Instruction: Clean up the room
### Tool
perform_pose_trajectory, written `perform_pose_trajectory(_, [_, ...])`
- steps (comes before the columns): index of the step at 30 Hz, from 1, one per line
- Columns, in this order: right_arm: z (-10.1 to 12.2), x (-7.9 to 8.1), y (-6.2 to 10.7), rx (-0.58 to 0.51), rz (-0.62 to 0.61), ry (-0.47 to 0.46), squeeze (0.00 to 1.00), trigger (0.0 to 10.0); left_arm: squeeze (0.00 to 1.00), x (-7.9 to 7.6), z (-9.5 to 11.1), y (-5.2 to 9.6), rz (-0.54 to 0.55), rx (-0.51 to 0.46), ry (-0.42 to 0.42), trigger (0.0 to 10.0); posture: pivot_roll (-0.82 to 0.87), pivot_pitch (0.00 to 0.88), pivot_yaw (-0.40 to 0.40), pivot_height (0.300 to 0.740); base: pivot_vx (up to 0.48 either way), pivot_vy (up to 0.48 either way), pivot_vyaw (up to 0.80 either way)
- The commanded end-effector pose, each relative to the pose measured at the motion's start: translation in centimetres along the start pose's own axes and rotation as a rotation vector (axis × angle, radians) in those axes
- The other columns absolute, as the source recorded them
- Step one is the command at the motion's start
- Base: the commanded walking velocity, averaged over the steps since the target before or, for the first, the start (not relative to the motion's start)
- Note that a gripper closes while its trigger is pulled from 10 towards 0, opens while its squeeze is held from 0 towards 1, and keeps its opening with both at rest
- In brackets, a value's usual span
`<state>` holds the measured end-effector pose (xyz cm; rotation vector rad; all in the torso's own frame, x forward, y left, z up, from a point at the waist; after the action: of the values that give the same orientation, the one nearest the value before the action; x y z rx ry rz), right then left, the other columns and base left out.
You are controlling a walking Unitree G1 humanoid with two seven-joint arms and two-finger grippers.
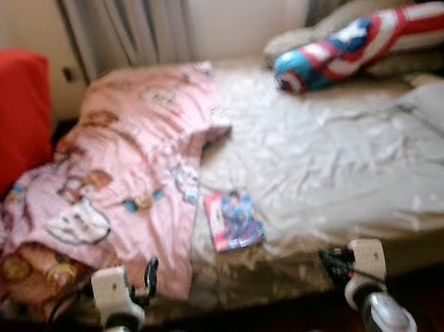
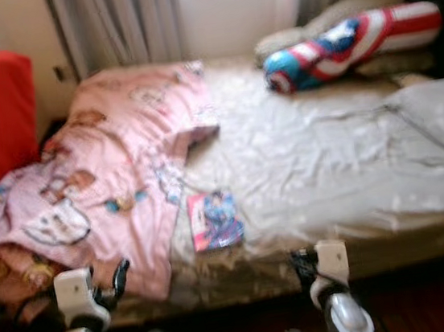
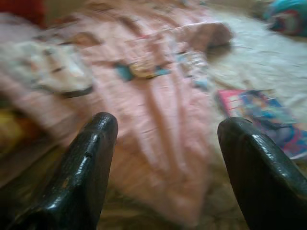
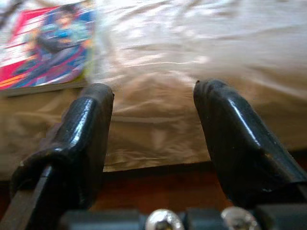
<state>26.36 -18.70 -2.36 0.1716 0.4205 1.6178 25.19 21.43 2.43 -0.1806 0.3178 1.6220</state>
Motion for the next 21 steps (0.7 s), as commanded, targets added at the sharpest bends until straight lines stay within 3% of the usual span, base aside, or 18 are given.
perform_pose_trajectory(1, [0.6, 0.32, -0.29, -0.023, 0.013, 0.0, 0.0, 10.0, 0.0, 0.36, 0.14, 0.06, 0.009, 0.007, -0.002, 10.0, 0.04, 0.0, -0.062, 0.611, 0.0, 0.0, 0.8])
perform_pose_trajectory(6, [0.48, 0.39, -0.21, -0.022, 0.018, -0.003, 0.0, 10.0, 0.0, 0.35, 0.19, 0.12, 0.009, 0.007, 0.001, 10.0, 0.04, 0.0, -0.061, 0.611, 0.0, 0.0, 0.8])
perform_pose_trajectory(21, [0.38, 0.18, -0.12, -0.025, 0.01, -0.025, 0.0, 10.0, 0.0, 0.25, 0.26, 0.2, 0.006, 0.015, 0.006, 10.0, 0.04, 0.0, -0.054, 0.611, 0.0, 0.0, 0.0])
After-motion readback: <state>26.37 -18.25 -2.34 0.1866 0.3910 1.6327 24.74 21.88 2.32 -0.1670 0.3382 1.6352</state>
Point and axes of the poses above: a point about 5 cm out from each wrist's last joint towards the gripper, its own y axis pointing back from the gripper into the wrist, its own z axis along the axis of the wrist's last joint, x = y × z, the point moved 1 cm from there along -y, pointing out of the wrist towards the gripper, and after that the axes turned 15 degrees about y, right-handed, at the moved point
